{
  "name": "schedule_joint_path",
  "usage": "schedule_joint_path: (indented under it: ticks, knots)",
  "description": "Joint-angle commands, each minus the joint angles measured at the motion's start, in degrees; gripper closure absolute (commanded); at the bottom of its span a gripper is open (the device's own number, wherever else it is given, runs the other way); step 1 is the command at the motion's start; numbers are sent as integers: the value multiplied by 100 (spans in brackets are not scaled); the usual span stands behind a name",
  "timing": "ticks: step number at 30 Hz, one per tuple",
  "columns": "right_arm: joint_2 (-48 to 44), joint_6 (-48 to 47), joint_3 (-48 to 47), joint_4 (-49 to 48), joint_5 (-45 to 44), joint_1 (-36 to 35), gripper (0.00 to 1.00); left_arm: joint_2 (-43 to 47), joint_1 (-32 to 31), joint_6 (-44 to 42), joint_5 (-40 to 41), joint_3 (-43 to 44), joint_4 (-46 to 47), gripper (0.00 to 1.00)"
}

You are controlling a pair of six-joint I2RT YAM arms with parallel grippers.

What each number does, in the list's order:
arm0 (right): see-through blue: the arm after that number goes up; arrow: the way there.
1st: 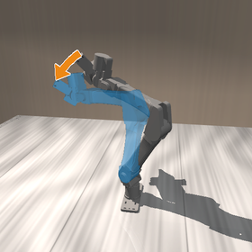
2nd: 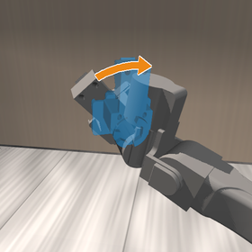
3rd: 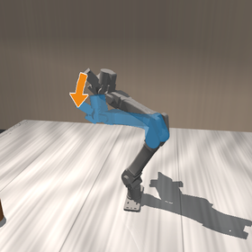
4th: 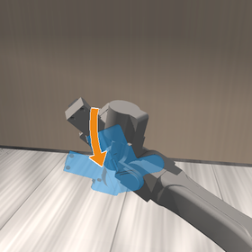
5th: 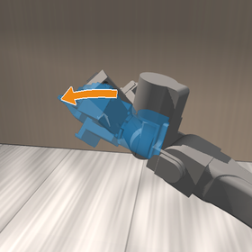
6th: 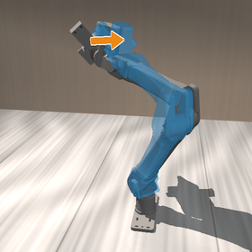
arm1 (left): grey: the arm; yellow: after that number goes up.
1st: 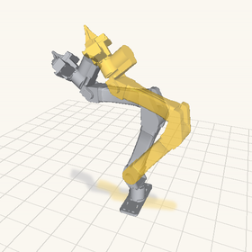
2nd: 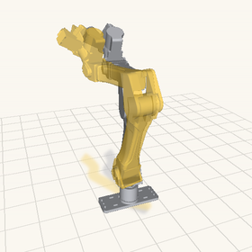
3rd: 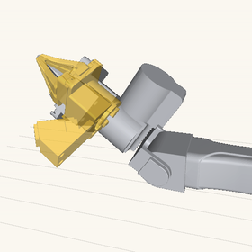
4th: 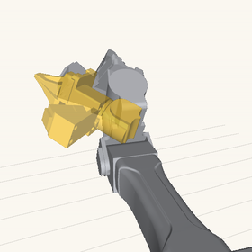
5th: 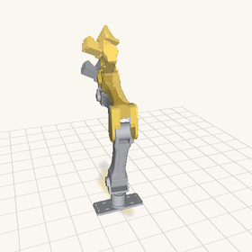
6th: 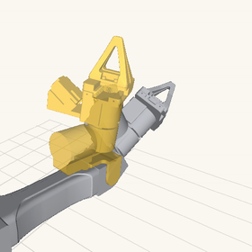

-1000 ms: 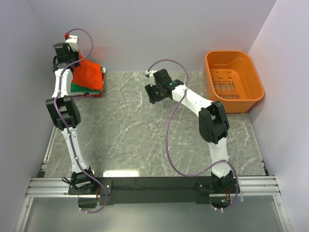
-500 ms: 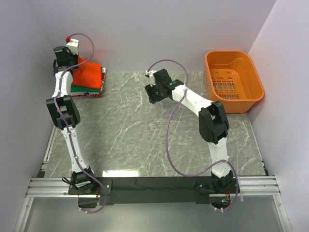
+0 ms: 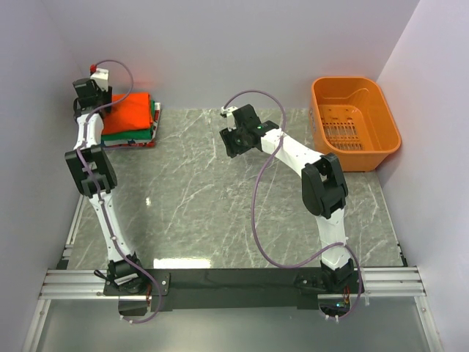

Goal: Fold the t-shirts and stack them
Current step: Neatly place the folded tshirt to the corner

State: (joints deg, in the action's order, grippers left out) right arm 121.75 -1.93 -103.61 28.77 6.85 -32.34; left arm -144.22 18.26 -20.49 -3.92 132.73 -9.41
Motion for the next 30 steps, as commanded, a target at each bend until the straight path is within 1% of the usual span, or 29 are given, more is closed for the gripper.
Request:
schedule_joint_path:
  ticks: [1, 4, 9, 10, 11, 13, 15, 16, 20, 22, 25, 30]
  knots:
    - [-257, 70, -63, -100, -9, -27, 45, 561, 107, 176, 217, -238, 317, 43]
    - [-284, 114, -45, -91, 0, -18, 44, 816, 177, 378, 199, -195, 247, 40]
    - [-406, 184, 192, -197, 27, -18, 45, 1124, 195, 432, 366, -291, 273, 39]
    - [-433, 185, 218, -206, 44, -18, 45, 1159, 213, 475, 540, -317, 316, 39]
    - [-442, 185, 254, -214, 53, -18, 45, 1186, 239, 519, 472, -335, 282, 40]
    - [-477, 185, 350, -241, 62, -9, 45, 1317, 335, 755, 201, -475, 299, 45]
    - [-512, 185, 420, -258, 71, -18, 46, 1519, 406, 958, -379, -869, 605, 50]
    - [-512, 185, 430, -267, 79, -10, 46, 1546, 441, 959, -564, -967, 685, 57]
    - [-477, 185, 430, -258, 115, -18, 47, 1327, 441, 1091, -1188, -846, 642, 67]
    - [-460, 185, 421, -241, 115, -18, 47, 1134, 441, 1258, -1470, -705, 703, 69]
    - [-416, 185, 395, -223, 106, -10, 48, 879, 441, 1468, -1620, -608, 896, 70]
    - [-275, 185, 219, -118, 150, -9, 48, 483, 415, 1540, -1524, -581, 1257, 72]
